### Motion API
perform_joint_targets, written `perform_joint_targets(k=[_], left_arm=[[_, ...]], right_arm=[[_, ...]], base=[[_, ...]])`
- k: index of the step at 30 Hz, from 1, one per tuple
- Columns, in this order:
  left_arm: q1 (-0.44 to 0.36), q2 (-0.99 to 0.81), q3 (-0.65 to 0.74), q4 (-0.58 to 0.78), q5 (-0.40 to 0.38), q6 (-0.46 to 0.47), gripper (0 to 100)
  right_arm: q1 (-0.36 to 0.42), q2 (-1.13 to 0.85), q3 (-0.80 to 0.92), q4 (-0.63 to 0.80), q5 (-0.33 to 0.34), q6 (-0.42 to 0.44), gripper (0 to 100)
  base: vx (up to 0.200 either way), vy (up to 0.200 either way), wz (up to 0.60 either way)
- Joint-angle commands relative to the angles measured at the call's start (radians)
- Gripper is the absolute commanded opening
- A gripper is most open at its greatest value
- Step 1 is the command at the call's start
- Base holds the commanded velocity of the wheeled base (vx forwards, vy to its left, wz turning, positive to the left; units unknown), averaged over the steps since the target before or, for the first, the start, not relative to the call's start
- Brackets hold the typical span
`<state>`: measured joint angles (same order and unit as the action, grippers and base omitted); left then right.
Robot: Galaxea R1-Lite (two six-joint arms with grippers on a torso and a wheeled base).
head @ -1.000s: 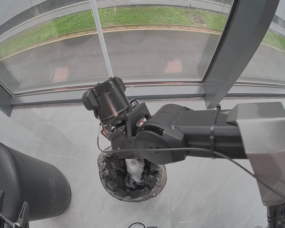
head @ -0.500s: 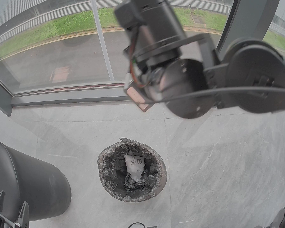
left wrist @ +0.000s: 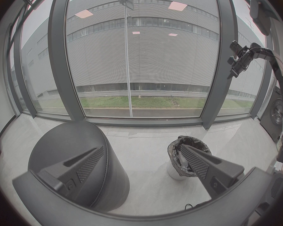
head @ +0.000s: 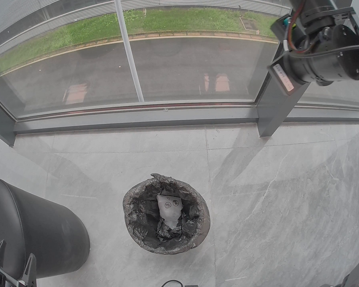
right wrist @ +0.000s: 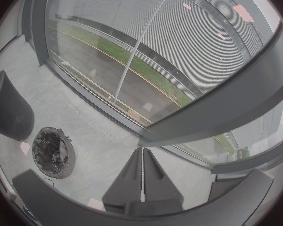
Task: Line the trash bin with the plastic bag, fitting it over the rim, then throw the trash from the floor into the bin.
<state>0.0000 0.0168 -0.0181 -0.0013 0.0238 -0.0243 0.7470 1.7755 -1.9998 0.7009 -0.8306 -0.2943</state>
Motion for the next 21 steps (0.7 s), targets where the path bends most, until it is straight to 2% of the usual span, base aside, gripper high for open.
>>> perform_joint_targets(k=[1, 5, 6, 21], left_arm=[[0.000, -0.015, 0.018, 0.000, 0.001, 0.000, 100], [0.000, -0.015, 0.018, 0.000, 0.001, 0.000, 100], [0.000, -0.015, 0.018, 0.000, 0.001, 0.000, 100], [0.000, -0.015, 0.018, 0.000, 0.001, 0.000, 100]], right_arm=[[-0.046, -0.087, 0.000, 0.031, 0.004, 0.001, 0], [-0.055, -0.107, 0.000, 0.091, 0.004, 0.001, 0], [-0.057, -0.111, 0.000, 0.109, 0.004, 0.003, 100], [-0.075, -0.199, 0.000, 0.212, 0.008, 0.017, 100]], base=[[0.000, 0.000, 0.00], [0.000, 0.000, 0.00], [0.000, 0.000, 0.00], [0.000, 0.000, 0.00]])
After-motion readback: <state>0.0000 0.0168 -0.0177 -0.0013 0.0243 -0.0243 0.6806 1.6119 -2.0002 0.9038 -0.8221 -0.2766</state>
